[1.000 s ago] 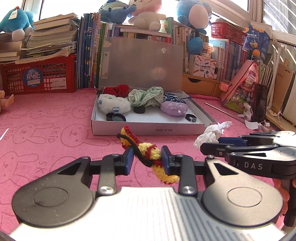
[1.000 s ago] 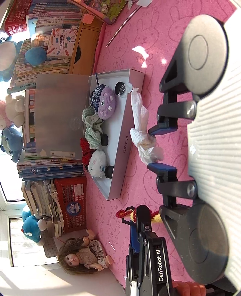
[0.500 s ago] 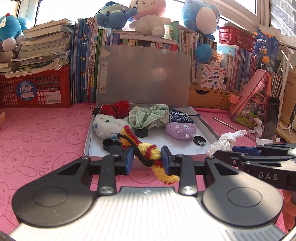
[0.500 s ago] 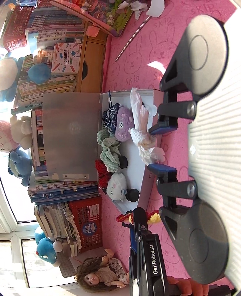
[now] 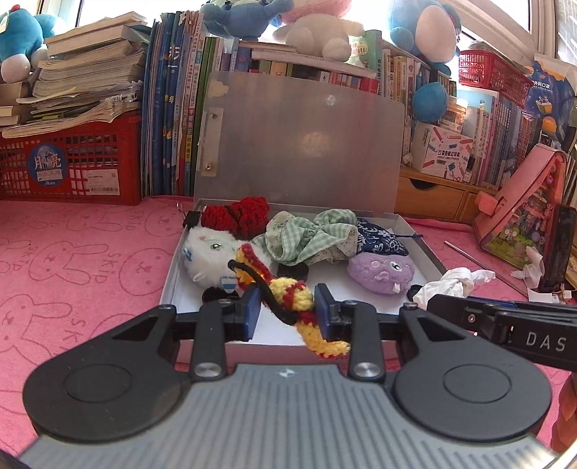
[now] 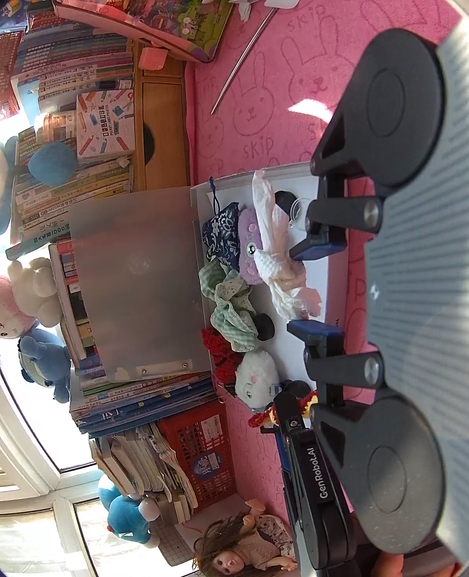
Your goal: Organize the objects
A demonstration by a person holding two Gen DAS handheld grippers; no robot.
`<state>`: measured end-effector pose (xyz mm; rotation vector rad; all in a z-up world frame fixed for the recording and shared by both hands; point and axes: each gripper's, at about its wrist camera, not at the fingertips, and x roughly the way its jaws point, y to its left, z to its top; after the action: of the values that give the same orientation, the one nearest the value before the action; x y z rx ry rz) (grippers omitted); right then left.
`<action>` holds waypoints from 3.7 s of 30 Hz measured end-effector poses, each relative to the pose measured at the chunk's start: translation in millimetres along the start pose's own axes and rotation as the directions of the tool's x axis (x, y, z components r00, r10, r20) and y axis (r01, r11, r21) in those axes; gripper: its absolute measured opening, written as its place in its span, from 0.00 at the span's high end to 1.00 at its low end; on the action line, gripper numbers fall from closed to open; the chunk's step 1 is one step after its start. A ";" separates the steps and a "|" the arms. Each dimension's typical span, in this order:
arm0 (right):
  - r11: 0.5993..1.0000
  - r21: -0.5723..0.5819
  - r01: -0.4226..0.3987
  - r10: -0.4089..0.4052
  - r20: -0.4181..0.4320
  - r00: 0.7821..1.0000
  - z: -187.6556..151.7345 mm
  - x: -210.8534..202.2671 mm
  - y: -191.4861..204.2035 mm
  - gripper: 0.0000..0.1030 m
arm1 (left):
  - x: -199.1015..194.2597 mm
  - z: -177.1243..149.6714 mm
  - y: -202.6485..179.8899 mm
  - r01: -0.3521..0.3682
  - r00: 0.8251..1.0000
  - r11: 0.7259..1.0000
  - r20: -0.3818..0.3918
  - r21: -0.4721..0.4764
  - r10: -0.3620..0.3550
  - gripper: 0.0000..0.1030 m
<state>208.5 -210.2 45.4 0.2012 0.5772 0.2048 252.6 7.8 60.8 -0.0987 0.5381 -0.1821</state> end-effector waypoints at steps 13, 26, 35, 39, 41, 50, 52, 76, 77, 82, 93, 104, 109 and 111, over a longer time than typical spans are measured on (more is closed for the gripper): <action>0.997 0.065 0.033 -0.030 -0.036 0.999 3.3 33.4 -10.5 0.57 | 28.6 -2.1 3.0 -0.021 0.999 1.000 -0.028 -0.017 0.021 0.64; 0.997 0.045 0.059 -0.057 -0.057 0.997 0.6 46.2 -12.7 0.57 | 38.3 -5.3 1.8 -0.040 0.998 0.999 -0.040 0.006 0.040 0.64; 0.997 0.041 0.061 -0.058 -0.074 0.996 -1.9 52.2 -14.9 0.57 | 40.6 -6.8 1.9 -0.043 0.998 0.999 -0.046 0.015 0.043 0.64; 0.997 0.039 0.064 -0.061 -0.077 0.995 -2.7 54.9 -15.4 0.57 | 41.4 -7.3 2.0 -0.047 0.998 0.999 -0.046 0.018 0.047 0.64; 0.997 0.040 0.065 -0.062 -0.081 0.995 -3.5 56.4 -16.3 0.57 | 42.2 -7.8 2.0 -0.049 0.998 0.999 -0.046 0.022 0.050 0.64; 0.997 0.034 0.069 -0.066 -0.079 0.995 -5.8 58.2 -17.3 0.42 | 41.3 -10.5 0.7 -0.055 0.998 0.997 -0.041 0.047 0.057 0.63; 0.997 0.041 0.062 -0.059 -0.072 0.996 -5.7 57.6 -18.4 0.38 | 38.3 -9.8 -0.5 -0.054 0.998 0.997 -0.030 0.056 0.056 0.59; 0.993 -0.015 0.117 -0.117 0.000 0.993 -2.5 22.3 -14.8 0.00 | -1.7 -4.4 -1.8 -0.080 0.997 0.995 0.020 0.056 0.079 0.04; 0.993 -0.020 0.120 -0.120 -0.001 0.993 -2.9 20.9 -14.0 0.00 | -3.3 -5.0 -2.4 -0.087 0.996 0.994 0.023 0.060 0.086 0.03; 0.991 -0.039 0.124 -0.124 -0.002 0.992 -5.7 12.9 -10.0 0.00 | -15.7 -10.3 -4.7 -0.132 0.991 0.989 0.044 0.071 0.129 0.02; 0.989 -0.063 0.134 -0.134 0.003 0.991 -18.4 -15.0 -4.9 0.00 | -47.7 -25.7 -2.4 -0.097 0.995 0.993 0.028 0.071 0.095 0.02; 0.987 -0.090 0.136 -0.139 -0.030 0.990 -55.1 -38.4 -2.2 0.00 | -72.3 -68.1 5.1 -0.109 0.993 0.990 -0.026 0.085 0.111 0.02; 0.985 -0.093 0.147 -0.153 -0.059 0.986 -74.9 -42.8 -3.6 0.00 | -72.8 -87.2 8.9 -0.125 0.989 0.988 -0.067 0.087 0.131 0.02; 0.983 -0.096 0.155 -0.162 -0.072 0.984 -82.5 -44.0 -4.2 0.00 | -73.6 -93.5 10.1 -0.126 0.988 0.988 -0.079 0.087 0.133 0.02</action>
<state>127.0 -214.4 -0.5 0.0594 0.6588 0.0840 143.7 27.9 16.3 0.0236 0.6184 -0.0818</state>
